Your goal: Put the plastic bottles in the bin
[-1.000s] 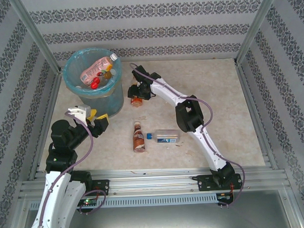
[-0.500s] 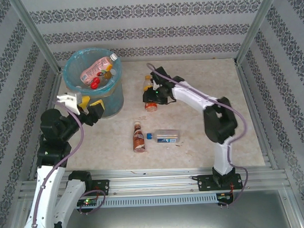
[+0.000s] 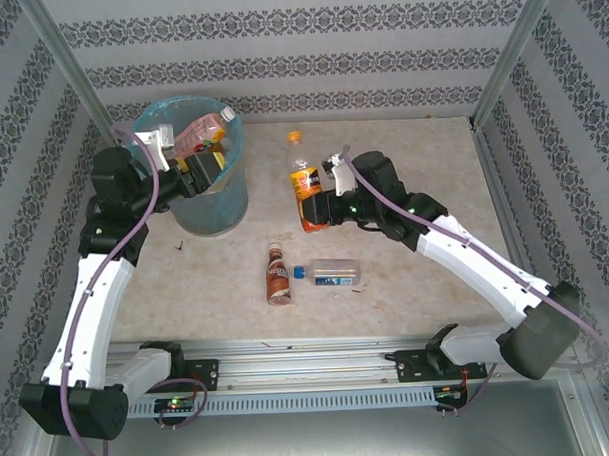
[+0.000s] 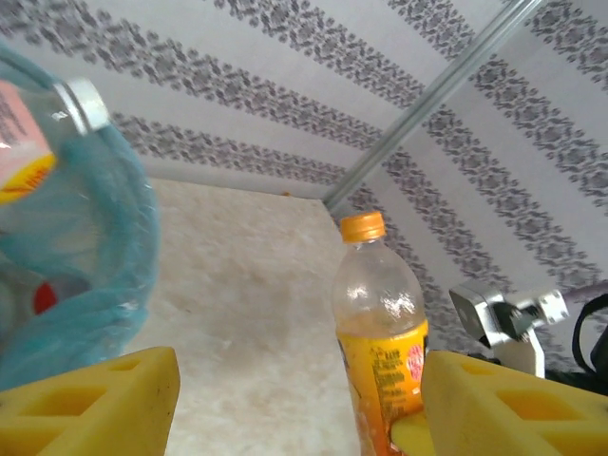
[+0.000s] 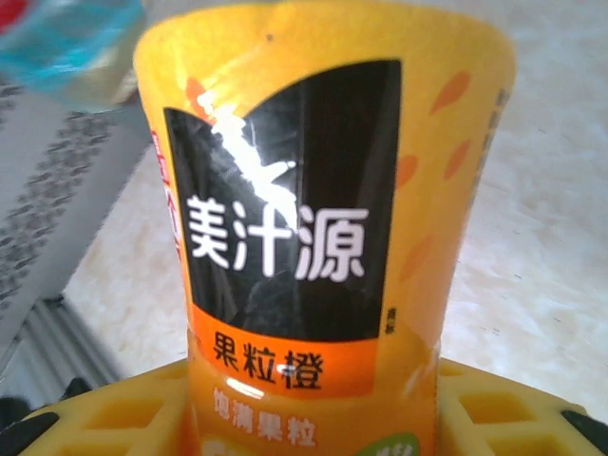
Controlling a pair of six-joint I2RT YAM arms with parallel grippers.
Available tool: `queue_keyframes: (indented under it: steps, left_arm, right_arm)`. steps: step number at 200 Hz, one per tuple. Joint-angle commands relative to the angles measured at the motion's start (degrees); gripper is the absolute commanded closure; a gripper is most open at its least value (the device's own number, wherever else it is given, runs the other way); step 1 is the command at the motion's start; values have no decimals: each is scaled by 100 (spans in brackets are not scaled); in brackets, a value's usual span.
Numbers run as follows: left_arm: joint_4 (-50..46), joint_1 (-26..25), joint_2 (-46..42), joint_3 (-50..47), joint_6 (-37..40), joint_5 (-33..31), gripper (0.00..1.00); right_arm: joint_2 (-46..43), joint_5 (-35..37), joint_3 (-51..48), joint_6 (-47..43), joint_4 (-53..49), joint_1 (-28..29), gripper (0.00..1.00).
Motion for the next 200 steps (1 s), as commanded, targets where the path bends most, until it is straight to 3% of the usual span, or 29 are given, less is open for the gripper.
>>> queue_keyframes:
  steps: [1,54,89,137,162,200]
  left_arm:
    - [860,-55,99,377,-788,870,32]
    - [1256,-393,375,459,-914,1384,35]
    - [771,-732,494,652,-475,1250,37]
    - [564,-806,399,596,-211,920,38]
    - [654,-807,374,592,-234,866,45]
    - [620,-805,215,545,-72,619,70]
  right_arm:
    - [-243,-428,-78,-288,549,122,54]
    - [-119,-1052,280,-526,821,447,54]
    - [90,-1367,550,-667,771,646,54]
    - [189,-1545,654,-705,706,831,54]
    - [227,-1626,672,-751,606,878,54]
    - [196,-1548,581,-739,558,929,53]
